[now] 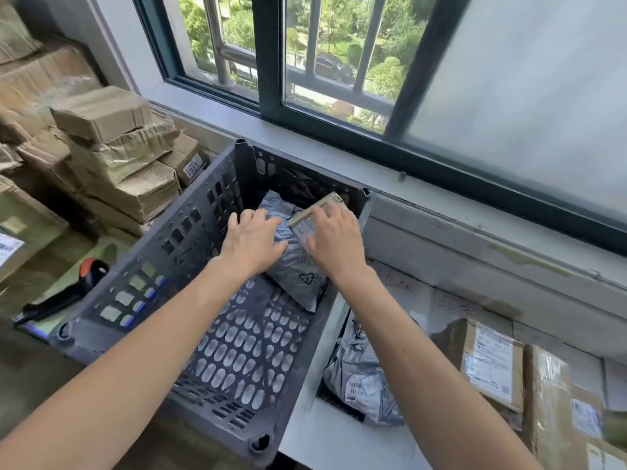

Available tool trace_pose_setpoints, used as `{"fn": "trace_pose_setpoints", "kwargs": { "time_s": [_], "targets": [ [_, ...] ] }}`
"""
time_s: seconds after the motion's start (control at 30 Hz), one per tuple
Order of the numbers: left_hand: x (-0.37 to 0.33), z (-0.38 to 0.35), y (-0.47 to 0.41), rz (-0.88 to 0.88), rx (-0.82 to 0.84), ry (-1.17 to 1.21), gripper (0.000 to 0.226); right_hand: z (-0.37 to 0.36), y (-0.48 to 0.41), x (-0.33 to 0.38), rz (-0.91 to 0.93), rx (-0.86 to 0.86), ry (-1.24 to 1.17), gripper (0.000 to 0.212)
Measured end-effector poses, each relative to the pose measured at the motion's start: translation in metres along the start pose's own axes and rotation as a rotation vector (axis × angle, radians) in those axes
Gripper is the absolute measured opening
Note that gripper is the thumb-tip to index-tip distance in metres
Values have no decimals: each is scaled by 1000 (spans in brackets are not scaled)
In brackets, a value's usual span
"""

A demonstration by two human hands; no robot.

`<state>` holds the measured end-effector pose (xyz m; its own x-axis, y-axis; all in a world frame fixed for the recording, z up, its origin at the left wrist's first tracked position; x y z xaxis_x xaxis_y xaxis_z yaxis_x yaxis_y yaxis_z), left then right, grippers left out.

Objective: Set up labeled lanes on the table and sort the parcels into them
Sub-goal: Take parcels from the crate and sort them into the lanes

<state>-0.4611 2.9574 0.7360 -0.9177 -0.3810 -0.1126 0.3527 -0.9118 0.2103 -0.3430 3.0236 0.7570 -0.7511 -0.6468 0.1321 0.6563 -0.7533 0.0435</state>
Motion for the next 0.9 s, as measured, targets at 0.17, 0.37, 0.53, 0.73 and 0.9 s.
{"fn": "trace_pose_setpoints", "kwargs": {
  "time_s": [0.17, 0.37, 0.53, 0.73, 0.9],
  "targets": [
    [-4, -18, -24, -38, 51, 38, 58, -12, -20, -29, -214, 70, 120, 67],
    [-19, -40, -56, -129, 188, 486, 69, -25, -30, -41, -255, 133, 114, 72],
    [1, -57, -62, -33, 186, 805, 71, -28, -24, -29, -135, 50, -34, 42],
    [33, -53, -45, 91, 108, 1281, 56, -9, -12, -24, -57, -182, -591, 59],
    [5, -23, -31, 20, 123, 1571, 49, -5, 4, -48, -246, -148, -1063, 60]
  ]
}}
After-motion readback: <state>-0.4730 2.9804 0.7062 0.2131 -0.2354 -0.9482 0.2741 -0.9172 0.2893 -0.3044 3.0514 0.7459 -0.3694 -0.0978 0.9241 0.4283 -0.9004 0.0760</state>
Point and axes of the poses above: each hand's wrist, its own y-axis away from the middle knuckle, its own z-axis out of the back of the hand, x = y × z, the point moved 8 cm from there along -y, towards the middle knuckle, and after that the axes turned 4 degrees about x, right-handed, at the moved point
